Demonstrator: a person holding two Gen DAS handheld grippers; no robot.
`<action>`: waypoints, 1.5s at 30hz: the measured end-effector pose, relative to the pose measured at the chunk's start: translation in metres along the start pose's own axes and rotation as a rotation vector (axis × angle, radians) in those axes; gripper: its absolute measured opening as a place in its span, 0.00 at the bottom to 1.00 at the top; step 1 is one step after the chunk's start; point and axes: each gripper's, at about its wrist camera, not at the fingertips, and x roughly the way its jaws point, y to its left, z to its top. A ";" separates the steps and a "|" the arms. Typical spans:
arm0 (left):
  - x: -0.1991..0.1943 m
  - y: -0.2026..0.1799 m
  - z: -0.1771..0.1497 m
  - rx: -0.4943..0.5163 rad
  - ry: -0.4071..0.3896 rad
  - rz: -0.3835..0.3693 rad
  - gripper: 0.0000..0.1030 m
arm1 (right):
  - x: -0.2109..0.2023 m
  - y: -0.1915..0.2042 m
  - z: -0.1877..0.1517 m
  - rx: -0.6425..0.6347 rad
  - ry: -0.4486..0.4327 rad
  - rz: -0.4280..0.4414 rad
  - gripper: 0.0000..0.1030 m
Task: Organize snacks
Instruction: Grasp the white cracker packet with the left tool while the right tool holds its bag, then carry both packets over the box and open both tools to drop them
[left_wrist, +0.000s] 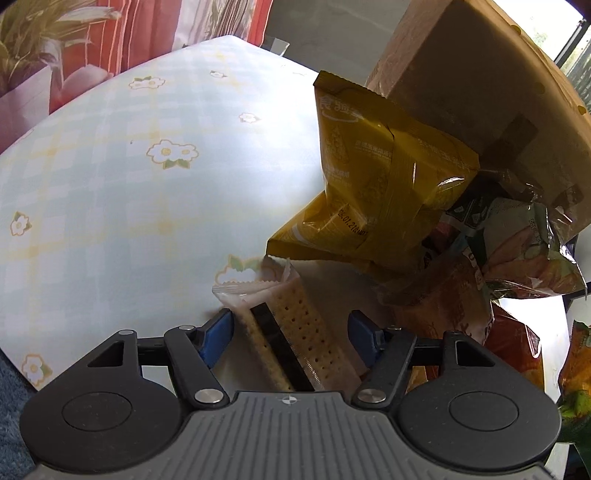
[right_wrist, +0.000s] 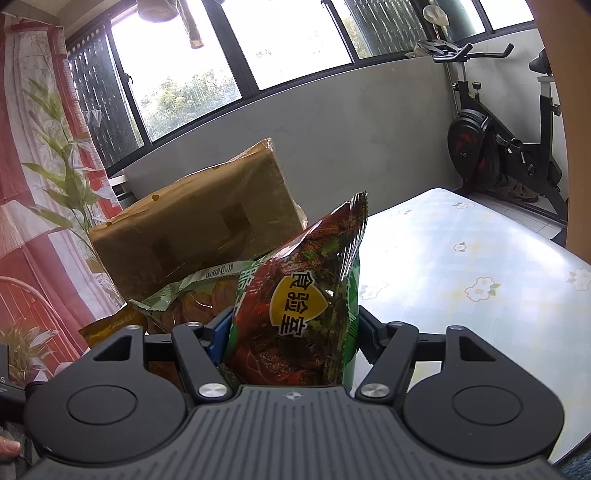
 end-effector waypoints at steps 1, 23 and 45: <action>0.003 -0.003 0.002 0.016 -0.009 0.008 0.68 | 0.001 -0.001 0.000 0.002 0.002 0.001 0.66; 0.006 -0.036 -0.009 0.228 -0.080 0.188 0.53 | 0.006 -0.004 -0.003 0.012 0.016 0.006 0.66; -0.079 -0.012 0.014 0.250 -0.278 0.100 0.52 | -0.001 -0.003 0.004 0.010 -0.027 -0.014 0.66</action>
